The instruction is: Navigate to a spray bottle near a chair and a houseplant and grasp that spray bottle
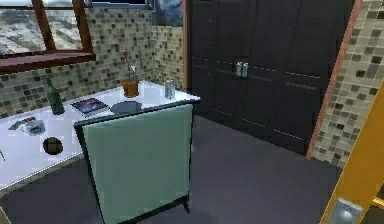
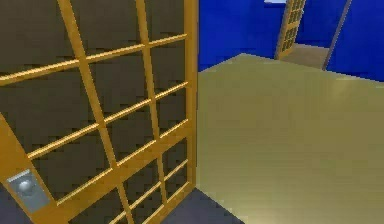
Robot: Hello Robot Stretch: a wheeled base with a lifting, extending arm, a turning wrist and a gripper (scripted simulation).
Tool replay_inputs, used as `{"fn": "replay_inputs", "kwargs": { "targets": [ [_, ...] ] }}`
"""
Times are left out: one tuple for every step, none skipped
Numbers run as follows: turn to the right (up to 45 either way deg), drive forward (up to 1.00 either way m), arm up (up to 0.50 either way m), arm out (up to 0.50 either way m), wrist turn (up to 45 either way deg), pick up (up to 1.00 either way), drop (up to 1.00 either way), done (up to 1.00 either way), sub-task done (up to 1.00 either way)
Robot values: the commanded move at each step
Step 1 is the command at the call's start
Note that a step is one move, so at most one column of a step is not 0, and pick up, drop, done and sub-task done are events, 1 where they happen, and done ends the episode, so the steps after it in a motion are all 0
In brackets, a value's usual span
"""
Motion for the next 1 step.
{"fn": "replay_inputs", "kwargs": {
  "targets": [
    [21.0, 0.0, 0.0, 0.0, 0.0, 0.0, 0.0, 0.0, 0.0]
  ]
}}
